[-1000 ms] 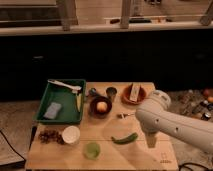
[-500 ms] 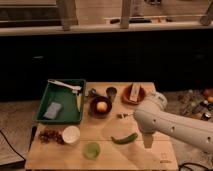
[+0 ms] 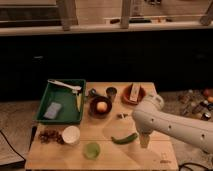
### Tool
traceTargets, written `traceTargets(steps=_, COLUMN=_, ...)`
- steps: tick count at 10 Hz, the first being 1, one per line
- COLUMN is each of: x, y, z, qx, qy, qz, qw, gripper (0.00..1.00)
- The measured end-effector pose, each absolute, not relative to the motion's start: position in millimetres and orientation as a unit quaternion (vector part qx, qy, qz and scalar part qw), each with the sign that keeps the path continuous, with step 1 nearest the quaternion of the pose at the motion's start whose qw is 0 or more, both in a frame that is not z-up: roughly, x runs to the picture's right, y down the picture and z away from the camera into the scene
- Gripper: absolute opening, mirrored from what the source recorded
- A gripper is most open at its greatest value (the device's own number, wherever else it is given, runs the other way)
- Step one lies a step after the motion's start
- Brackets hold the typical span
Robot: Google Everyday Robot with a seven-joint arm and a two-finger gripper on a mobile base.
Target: Place pepper in paper cup
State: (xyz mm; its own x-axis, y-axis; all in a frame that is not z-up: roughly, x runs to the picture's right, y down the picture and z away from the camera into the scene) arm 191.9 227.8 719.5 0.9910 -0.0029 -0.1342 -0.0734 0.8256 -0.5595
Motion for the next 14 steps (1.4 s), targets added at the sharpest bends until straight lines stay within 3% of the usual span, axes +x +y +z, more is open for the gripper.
traceTargets(steps=14, x=166, y=256, z=758, qx=-0.323, qy=0.028, qz=0.119, qw=0.938, gripper=0.8)
